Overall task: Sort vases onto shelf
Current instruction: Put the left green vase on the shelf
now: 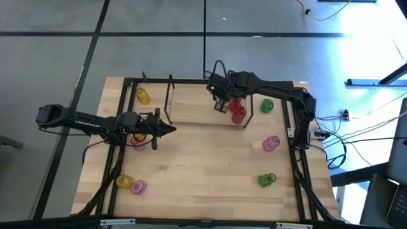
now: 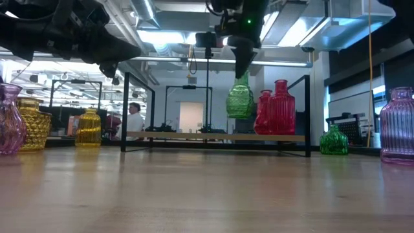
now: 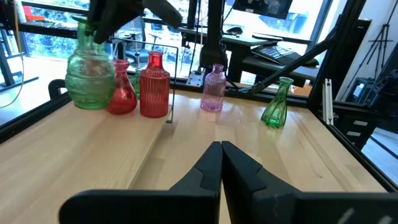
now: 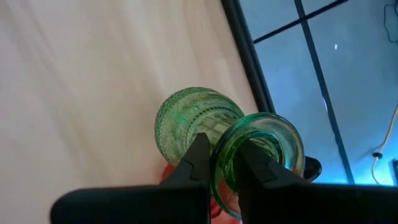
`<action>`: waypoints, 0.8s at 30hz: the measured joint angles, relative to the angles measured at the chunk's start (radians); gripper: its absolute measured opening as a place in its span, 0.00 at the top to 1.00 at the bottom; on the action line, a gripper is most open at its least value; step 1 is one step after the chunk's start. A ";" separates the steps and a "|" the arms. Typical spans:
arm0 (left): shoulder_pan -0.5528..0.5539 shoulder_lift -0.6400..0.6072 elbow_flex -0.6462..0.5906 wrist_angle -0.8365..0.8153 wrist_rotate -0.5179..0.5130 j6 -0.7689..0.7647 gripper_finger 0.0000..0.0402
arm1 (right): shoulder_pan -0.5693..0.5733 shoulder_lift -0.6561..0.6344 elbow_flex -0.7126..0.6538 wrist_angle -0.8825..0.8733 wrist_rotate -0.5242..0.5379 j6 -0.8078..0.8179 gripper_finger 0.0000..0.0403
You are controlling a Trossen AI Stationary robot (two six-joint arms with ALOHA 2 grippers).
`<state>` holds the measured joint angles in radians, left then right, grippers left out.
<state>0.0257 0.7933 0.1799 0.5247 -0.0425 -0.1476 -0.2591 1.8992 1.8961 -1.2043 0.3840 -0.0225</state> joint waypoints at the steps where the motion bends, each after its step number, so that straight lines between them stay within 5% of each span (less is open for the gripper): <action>1: 0.000 0.000 0.000 0.000 0.000 0.000 1.00 | -0.010 0.000 0.000 0.005 -0.006 -0.007 0.95; 24: 0.000 0.000 0.000 0.000 0.000 0.000 1.00 | -0.137 0.056 -0.002 0.030 -0.071 -0.062 0.95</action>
<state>0.0257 0.7937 0.1799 0.5247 -0.0429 -0.1474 -0.3962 1.9551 1.8942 -1.1747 0.3132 -0.0843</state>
